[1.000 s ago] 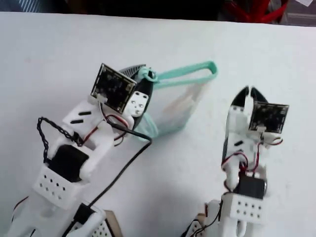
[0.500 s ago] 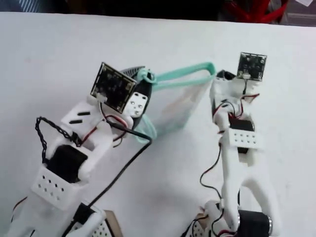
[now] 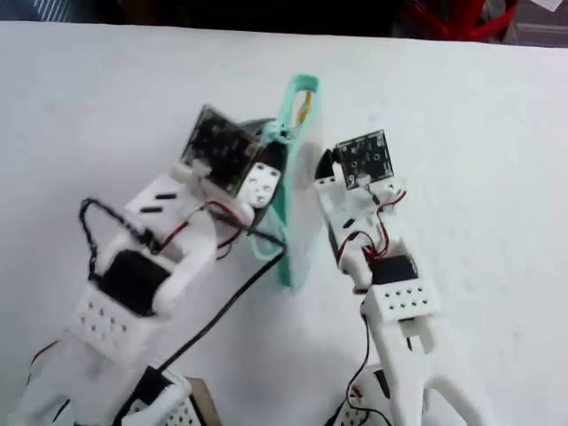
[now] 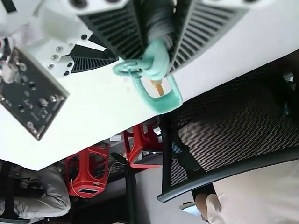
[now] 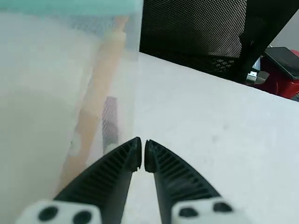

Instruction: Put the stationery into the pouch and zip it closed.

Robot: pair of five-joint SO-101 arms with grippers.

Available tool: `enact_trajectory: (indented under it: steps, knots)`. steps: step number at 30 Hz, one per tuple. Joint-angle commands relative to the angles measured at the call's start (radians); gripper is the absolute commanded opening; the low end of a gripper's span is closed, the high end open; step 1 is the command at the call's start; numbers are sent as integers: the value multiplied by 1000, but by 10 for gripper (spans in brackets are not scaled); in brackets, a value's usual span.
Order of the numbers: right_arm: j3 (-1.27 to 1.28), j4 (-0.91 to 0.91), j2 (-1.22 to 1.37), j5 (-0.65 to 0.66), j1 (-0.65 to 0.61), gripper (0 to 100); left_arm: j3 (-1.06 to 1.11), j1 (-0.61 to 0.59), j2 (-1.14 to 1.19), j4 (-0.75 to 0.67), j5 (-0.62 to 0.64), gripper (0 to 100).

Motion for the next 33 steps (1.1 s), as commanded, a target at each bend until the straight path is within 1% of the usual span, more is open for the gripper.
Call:
enact_trajectory:
  steps: [1, 4, 6, 9, 10, 12, 14, 16, 17, 20, 22, 25, 28, 31, 33]
  knots:
    - [-5, -18, -28, 5, 22, 19, -112, 16, 73, 25, 8, 28]
    - [-5, -13, -25, 0, 102, 19, -176, 16, 74, 106, 11, 28]
    - [-5, -2, -36, 0, 145, 23, -212, 16, 76, 129, 8, 28]
    - [-14, 105, -101, -2, 166, 25, -245, 16, 85, 129, 3, 28]
    - [-17, 157, -147, -2, 166, 26, -252, 16, 85, 127, 0, 28]
    - [-34, 302, -271, -3, 166, 40, -253, 16, 87, 127, -46, 28]
    - [-58, 475, -427, -60, 160, 96, -245, 27, 87, 126, -83, 28]
    - [-74, 648, -590, -118, 125, 164, -242, 51, 87, 135, -97, 28]
    - [-78, 728, -671, -120, 99, 186, -241, 65, 87, 138, -95, 28]
    - [-83, 921, -878, -117, 16, 186, -244, 117, 76, 187, -98, 28]
    - [-75, 944, -981, -104, 7, 191, -265, 150, 76, 244, -101, 28]
    - [-52, 941, -1030, -97, -5, 214, -327, 176, 76, 319, -129, 28]
    - [-51, 928, -1007, -97, -7, 226, -410, 206, 76, 396, -193, 28]
    - [-46, 895, -949, -97, 12, 226, -494, 237, 85, 445, -198, 28]
    - [-52, 895, -906, -100, 10, 226, -529, 240, 87, 440, -201, 28]
